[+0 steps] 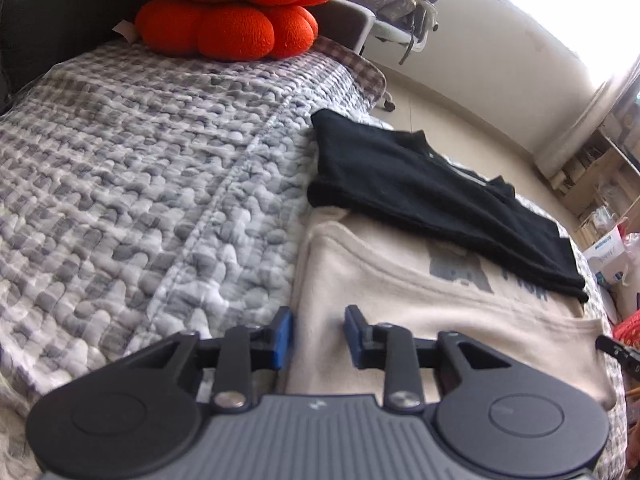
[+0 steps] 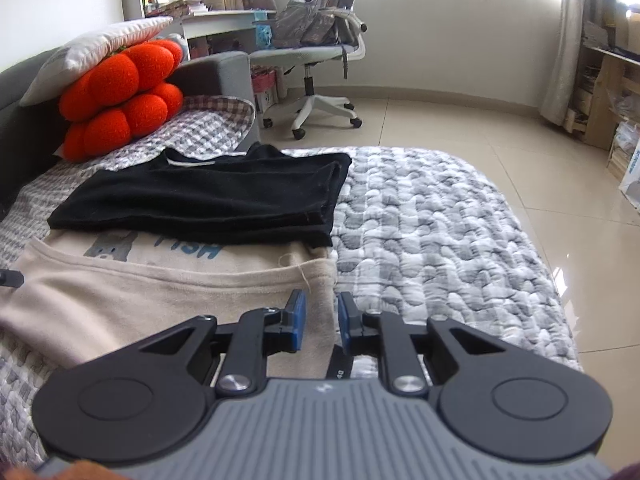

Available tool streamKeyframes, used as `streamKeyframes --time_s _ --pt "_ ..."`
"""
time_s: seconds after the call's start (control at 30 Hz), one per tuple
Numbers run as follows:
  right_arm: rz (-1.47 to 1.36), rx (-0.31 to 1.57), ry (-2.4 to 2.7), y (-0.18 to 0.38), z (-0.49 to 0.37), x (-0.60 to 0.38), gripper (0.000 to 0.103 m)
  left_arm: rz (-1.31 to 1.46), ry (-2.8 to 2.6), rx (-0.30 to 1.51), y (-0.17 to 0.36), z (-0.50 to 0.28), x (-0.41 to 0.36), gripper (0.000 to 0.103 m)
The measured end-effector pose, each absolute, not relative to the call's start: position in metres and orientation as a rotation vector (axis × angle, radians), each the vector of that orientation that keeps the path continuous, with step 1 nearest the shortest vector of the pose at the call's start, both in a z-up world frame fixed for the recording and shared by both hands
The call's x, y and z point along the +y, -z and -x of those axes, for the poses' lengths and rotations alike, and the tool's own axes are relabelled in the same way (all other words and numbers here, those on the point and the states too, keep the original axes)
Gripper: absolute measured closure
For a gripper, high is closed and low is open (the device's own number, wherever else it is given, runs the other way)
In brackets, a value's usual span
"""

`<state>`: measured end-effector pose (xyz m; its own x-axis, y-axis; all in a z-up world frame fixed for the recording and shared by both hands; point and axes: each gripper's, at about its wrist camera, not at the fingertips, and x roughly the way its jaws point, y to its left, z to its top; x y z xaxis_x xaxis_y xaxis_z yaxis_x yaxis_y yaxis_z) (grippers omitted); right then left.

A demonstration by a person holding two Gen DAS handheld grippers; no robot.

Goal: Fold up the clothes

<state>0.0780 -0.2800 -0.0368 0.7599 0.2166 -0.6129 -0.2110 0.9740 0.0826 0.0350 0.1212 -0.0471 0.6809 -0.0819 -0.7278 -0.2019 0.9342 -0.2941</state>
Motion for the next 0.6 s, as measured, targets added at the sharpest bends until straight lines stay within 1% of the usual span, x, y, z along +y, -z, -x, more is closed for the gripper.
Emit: streamKeyframes --time_s 0.07,0.13,0.17,0.2,0.3,0.43,0.6 --pt "-0.007 0.668 -0.240 0.038 -0.082 -0.278 0.084 0.372 -0.072 0.821 0.048 -0.035 0.124 0.089" --pt "-0.018 0.673 -0.244 0.039 -0.087 -0.278 0.086 0.374 -0.072 0.819 0.049 -0.032 0.124 0.092" --pt "-0.020 0.677 -0.242 0.039 -0.088 -0.278 0.091 0.375 -0.071 0.813 0.049 -0.030 0.124 0.093" --pt "-0.018 0.676 -0.238 0.040 -0.088 -0.278 0.093 0.377 -0.070 0.807 0.048 -0.028 0.124 0.094" --pt "-0.018 0.655 -0.241 0.038 -0.084 -0.278 0.095 0.384 -0.073 0.791 0.047 -0.019 0.125 0.094" --pt "-0.020 0.623 -0.245 0.035 -0.080 -0.280 0.095 0.407 -0.084 0.776 0.047 -0.011 0.129 0.094" --pt "-0.016 0.631 -0.233 0.037 -0.083 -0.279 0.095 0.434 -0.070 0.783 0.048 -0.015 0.132 0.094"
